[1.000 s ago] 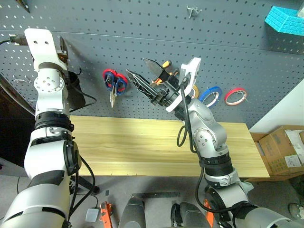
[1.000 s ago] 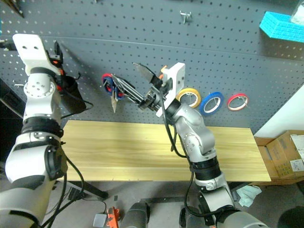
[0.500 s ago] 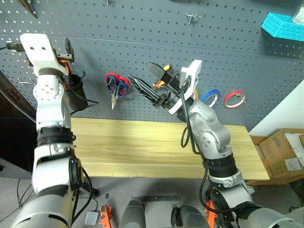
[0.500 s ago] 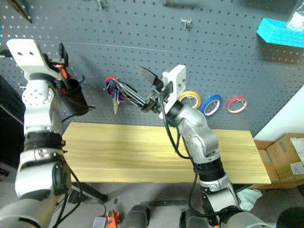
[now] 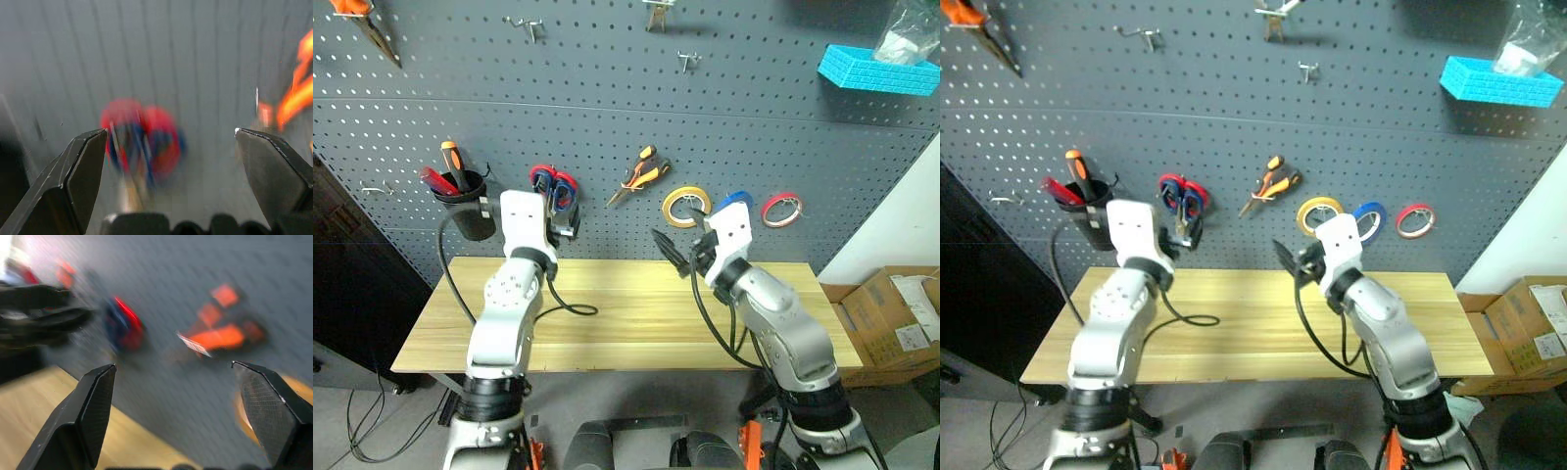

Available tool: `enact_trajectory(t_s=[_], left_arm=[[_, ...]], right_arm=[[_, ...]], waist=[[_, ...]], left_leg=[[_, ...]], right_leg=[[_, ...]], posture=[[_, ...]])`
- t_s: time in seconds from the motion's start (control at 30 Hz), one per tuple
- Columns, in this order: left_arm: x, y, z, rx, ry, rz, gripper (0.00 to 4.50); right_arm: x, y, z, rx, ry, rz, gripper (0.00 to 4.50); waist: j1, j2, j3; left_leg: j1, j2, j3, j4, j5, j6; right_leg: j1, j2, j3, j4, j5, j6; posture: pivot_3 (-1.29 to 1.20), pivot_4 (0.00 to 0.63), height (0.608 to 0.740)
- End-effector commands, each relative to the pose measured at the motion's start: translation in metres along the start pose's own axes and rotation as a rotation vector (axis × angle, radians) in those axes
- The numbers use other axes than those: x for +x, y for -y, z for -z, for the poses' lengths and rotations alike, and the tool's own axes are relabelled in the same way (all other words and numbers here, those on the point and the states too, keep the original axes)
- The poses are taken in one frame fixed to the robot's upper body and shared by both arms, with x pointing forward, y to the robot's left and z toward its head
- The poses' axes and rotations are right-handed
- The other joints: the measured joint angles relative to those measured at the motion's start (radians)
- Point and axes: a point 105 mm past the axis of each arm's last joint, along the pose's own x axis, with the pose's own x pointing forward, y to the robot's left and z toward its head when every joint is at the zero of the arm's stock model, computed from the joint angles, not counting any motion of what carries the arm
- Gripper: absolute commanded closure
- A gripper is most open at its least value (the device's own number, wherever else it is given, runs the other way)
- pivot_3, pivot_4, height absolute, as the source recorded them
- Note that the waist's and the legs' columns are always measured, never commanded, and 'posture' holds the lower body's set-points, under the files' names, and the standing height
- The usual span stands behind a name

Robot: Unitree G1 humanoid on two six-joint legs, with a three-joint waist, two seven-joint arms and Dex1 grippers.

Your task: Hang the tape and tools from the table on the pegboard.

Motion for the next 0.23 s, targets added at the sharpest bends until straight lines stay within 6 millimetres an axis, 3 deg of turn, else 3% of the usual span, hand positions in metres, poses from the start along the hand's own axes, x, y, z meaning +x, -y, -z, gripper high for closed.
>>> enact_trajectory(t_s=[0.03,0.13,0.23], left_arm=[[-0.009,-0.014,0.050,-0.054,-0.179,-0.061,0.04],[-0.013,-0.022,0.080,-0.042,-0.268,-0.064,0.04],[-0.012,-0.028,0.091,-0.026,-0.298,-0.057,0.04]], right_arm=[[-0.017,0.044,0.040,0.044,-0.152,0.256,0.44],[-0.033,0.067,0.063,0.080,-0.208,0.386,0.44],[-0.048,0.086,0.081,0.081,-0.249,0.504,0.44]], waist=[[-0.011,0.004,-0.005],[-0.027,0.005,-0.005],[-0.037,0.006,-0.006]], left_leg=[[0.002,0.000,0.000,0.000,0.000,0.000],[0.002,-0.001,-0.002,0.000,0.000,0.000],[0.001,-0.001,-0.003,0.000,0.000,0.000]], right_leg=[[0.002,0.000,0.000,-0.001,0.000,0.000],[0.002,0.000,0.000,-0.003,0.000,0.000],[0.002,0.000,-0.001,-0.004,0.000,0.000]], posture=[[0.14,0.023,0.740],[0.12,0.011,0.740],[0.10,0.000,0.740]])
